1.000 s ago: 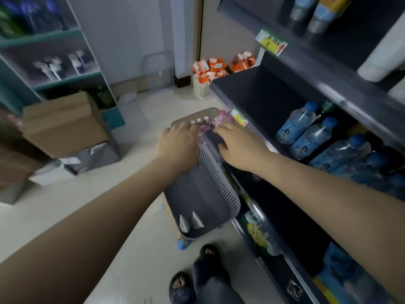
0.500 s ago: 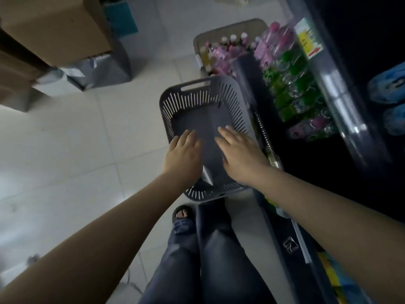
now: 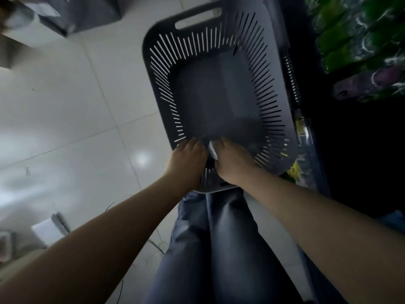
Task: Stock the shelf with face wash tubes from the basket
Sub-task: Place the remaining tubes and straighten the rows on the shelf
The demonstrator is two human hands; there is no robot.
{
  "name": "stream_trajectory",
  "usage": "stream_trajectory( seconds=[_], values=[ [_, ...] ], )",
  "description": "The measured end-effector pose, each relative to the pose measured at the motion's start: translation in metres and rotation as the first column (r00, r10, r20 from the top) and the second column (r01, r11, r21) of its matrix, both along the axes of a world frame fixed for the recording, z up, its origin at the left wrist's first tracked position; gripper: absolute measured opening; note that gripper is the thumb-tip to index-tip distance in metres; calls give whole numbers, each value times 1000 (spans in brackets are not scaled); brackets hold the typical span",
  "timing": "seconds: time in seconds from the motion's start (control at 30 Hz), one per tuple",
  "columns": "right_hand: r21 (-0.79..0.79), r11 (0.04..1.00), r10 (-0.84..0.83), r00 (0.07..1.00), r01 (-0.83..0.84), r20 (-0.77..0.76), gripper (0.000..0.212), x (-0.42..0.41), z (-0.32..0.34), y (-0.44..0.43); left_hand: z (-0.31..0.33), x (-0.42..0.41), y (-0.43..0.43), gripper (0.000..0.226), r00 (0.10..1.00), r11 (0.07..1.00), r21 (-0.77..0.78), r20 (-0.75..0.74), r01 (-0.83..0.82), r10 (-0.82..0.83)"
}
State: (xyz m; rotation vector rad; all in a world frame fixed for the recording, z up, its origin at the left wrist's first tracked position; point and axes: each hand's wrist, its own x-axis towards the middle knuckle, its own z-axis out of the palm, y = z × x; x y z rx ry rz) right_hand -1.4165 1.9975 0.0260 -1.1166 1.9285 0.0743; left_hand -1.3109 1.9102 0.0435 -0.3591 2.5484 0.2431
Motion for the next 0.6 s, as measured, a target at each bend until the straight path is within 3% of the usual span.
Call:
stream_trajectory(
  seconds=[0.2, 0.6],
  values=[
    [97, 994, -62, 996, 55, 70, 43, 5, -32, 4, -28, -7, -5, 39, 988, 999, 37, 147, 31, -36],
    [162, 985, -78, 992, 61, 103, 48, -10, -44, 1, -52, -20, -10, 34, 959, 988, 16, 241, 152, -152]
  ],
)
